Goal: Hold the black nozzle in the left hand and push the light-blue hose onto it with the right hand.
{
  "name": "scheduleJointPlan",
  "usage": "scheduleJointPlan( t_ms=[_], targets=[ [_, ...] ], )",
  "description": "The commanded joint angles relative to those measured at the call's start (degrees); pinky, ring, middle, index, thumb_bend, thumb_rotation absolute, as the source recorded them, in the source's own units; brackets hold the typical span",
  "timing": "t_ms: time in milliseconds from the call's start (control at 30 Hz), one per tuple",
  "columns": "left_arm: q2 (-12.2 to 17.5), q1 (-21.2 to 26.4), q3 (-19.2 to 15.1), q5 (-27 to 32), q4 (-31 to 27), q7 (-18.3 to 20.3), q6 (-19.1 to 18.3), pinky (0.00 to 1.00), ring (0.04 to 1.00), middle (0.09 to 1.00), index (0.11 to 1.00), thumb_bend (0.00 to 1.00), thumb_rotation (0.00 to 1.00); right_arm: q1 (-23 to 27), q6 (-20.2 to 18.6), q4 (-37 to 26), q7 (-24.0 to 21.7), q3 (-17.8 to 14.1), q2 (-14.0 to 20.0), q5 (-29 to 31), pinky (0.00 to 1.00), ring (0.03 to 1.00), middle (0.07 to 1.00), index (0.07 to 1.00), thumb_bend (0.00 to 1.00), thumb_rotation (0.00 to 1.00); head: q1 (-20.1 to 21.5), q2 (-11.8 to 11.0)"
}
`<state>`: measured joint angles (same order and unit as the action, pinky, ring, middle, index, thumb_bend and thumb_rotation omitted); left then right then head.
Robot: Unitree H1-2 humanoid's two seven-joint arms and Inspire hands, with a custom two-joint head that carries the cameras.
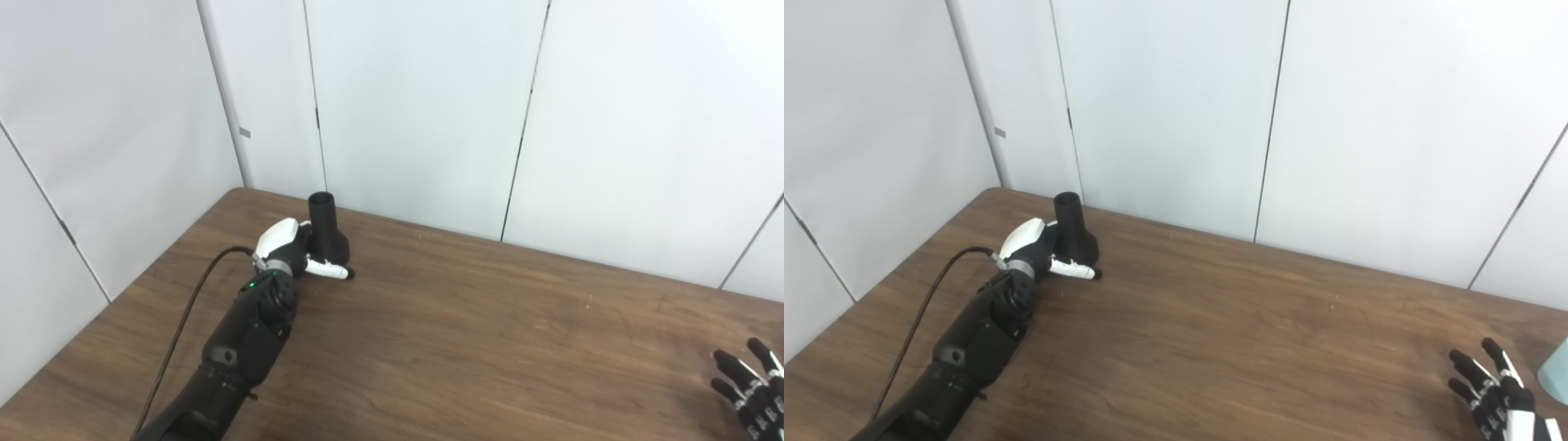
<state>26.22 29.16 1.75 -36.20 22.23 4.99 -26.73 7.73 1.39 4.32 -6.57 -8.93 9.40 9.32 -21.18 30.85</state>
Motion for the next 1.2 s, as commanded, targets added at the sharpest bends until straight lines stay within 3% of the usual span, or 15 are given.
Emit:
scheduleJointPlan(
  t_ms=[0,200,300,367,433,600,800,1167],
  targets=[
    [1.7,1.0,0.4,-0.8,-0.6,-0.5,-0.1,1.0,0.994,0.866,0.799,0.93,0.23,0.5,1.4,-1.5,0.6,0.0,0.0,-0.2,0.84,0.887,0.798,0.941,0.61,1.0,-0.1,0.1],
    [1.8,0.6,0.7,0.2,-0.7,-3.1,0.4,1.0,0.939,0.755,0.674,0.86,0.11,0.3,1.9,-1.8,0.5,0.0,0.4,-0.8,0.84,0.883,0.795,0.928,0.6,1.0,-0.2,0.3],
    [1.7,0.2,0.5,1.1,-0.7,-5.0,1.1,1.0,0.867,0.674,0.618,0.81,0.04,0.2,2.0,-1.9,0.3,0.0,0.4,-0.8,0.84,0.884,0.795,0.927,0.59,1.0,-0.4,0.6],
    [1.5,0.1,0.3,1.7,-0.5,-6.1,1.6,1.0,0.835,0.631,0.519,0.58,0.05,0.2,1.9,-2.2,0.2,0.1,0.4,-0.9,0.85,0.885,0.795,0.927,0.59,1.0,-0.5,0.6],
    [1.1,0.1,0.1,2.1,-0.1,-7.4,1.8,1.0,0.823,0.615,0.5,0.54,0.05,0.1,1.7,-2.4,0.3,0.1,0.5,-1.1,0.85,0.886,0.796,0.926,0.59,1.0,-0.6,0.7],
    [0.5,-0.3,0.0,2.6,-0.6,-10.3,1.7,1.0,0.825,0.614,0.49,0.52,0.05,0.0,1.4,-2.6,0.5,0.0,0.5,-1.7,0.88,0.932,0.8,0.916,0.59,1.0,-0.6,0.8],
    [0.4,-0.4,0.6,2.2,0.2,-13.9,2.8,1.0,0.792,0.54,0.452,0.52,0.0,-0.2,1.5,-2.8,0.4,-0.1,0.5,-1.7,0.89,0.94,0.805,0.91,0.59,1.0,-0.5,1.1],
    [0.2,-2.4,1.7,2.1,-4.2,-13.6,2.1,1.0,0.794,0.524,0.463,0.52,0.0,-0.6,0.4,-4.4,1.0,0.2,-0.1,-1.8,0.86,0.936,0.795,0.893,0.59,1.0,1.0,1.7]
  ],
)
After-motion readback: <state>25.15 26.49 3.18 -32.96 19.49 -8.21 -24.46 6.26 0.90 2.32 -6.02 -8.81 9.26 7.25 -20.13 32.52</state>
